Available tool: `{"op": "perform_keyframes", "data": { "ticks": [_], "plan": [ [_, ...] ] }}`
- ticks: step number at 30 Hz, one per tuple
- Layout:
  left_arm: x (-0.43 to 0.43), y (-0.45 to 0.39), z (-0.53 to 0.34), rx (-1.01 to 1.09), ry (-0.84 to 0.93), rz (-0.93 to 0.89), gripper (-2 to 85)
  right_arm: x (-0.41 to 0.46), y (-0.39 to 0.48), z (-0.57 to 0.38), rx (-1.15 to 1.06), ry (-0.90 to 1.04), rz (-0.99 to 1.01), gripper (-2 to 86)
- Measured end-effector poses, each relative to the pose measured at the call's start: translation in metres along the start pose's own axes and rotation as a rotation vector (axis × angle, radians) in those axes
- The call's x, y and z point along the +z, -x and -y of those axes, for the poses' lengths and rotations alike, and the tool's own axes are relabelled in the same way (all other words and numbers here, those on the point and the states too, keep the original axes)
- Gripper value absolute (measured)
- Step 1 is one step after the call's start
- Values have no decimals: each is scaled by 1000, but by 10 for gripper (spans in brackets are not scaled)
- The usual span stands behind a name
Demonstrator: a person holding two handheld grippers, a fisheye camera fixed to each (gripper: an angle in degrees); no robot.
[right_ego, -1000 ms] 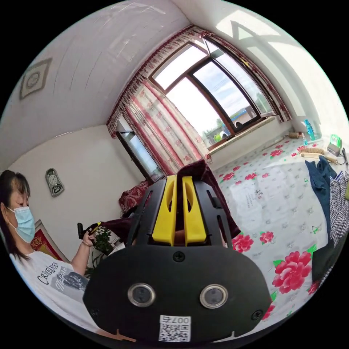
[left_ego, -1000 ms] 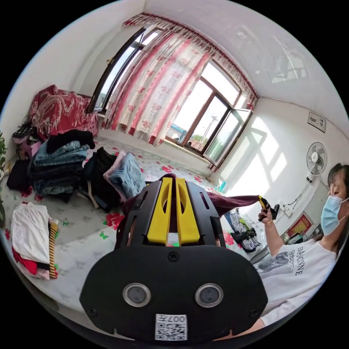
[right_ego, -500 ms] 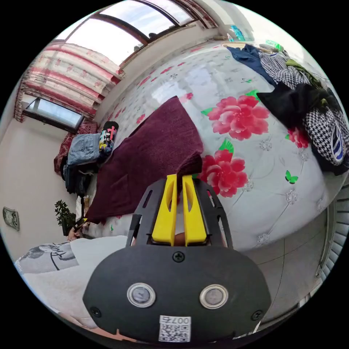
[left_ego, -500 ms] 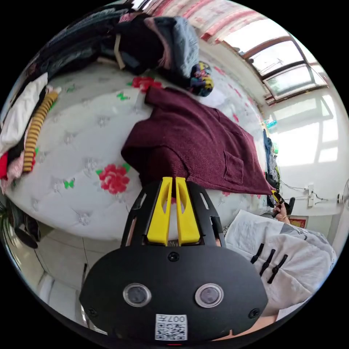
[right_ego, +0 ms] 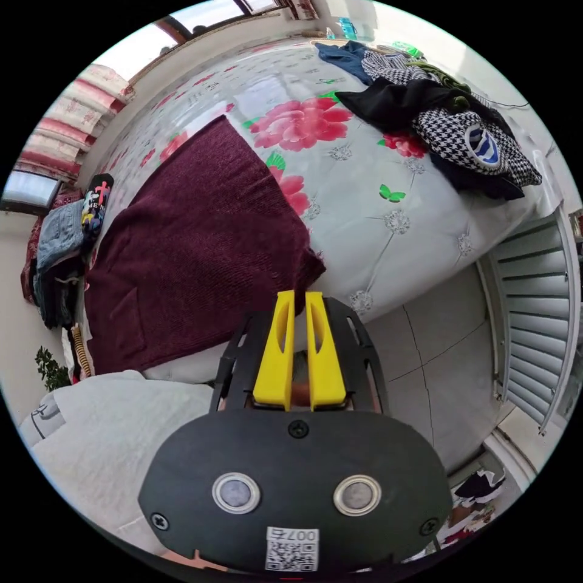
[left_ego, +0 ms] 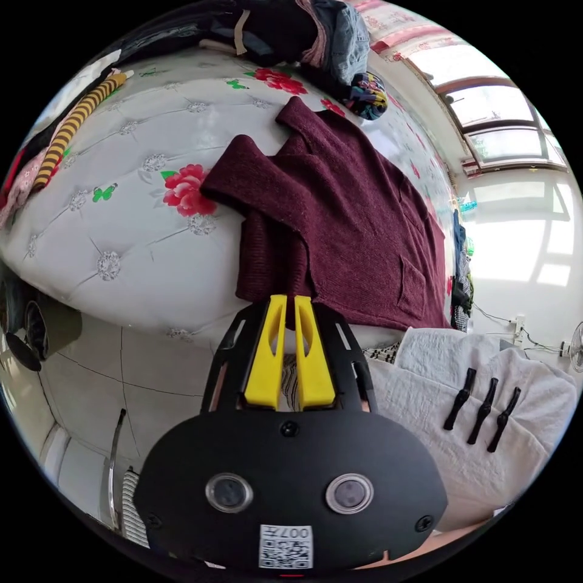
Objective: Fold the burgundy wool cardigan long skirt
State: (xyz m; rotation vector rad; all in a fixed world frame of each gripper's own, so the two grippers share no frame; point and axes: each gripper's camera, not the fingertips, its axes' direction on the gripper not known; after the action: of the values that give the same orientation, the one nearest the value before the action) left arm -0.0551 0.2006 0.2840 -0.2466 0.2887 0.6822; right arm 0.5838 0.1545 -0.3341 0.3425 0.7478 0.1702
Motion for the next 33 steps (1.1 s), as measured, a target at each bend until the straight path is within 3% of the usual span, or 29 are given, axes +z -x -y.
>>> {"op": "perform_keyframes", "data": {
  "ticks": [5,9,16,20,22,24,27,29,31,33],
  "plan": [
    [-44,42,-15,-137,-214,-93,72,-17,19,-20,49,-132,-139,37],
    [-56,77,-6,-225,-222,-56,80,-21,54,-27,13,-220,-14,43],
    [-48,117,56,-292,-218,-157,104,25,209,-32,-268,-180,166,42],
    [-34,138,89,-348,-241,-327,107,44,279,-47,-399,-129,284,28],
    [-24,145,98,-375,-254,-387,96,48,297,-54,-439,-117,295,20],
    [-21,147,99,-417,-283,-371,28,52,308,-62,-448,-111,313,13],
    [-40,92,99,-135,-400,-228,21,62,313,-76,-433,-86,353,5],
    [-36,13,92,278,-302,-251,38,71,311,-92,-400,-81,395,1],
    [-23,-33,77,509,-182,-293,61,81,313,-103,-392,-67,422,-1],
    [-16,-52,59,602,-154,-227,63,94,319,-113,-404,-47,416,-2]
  ]
}}
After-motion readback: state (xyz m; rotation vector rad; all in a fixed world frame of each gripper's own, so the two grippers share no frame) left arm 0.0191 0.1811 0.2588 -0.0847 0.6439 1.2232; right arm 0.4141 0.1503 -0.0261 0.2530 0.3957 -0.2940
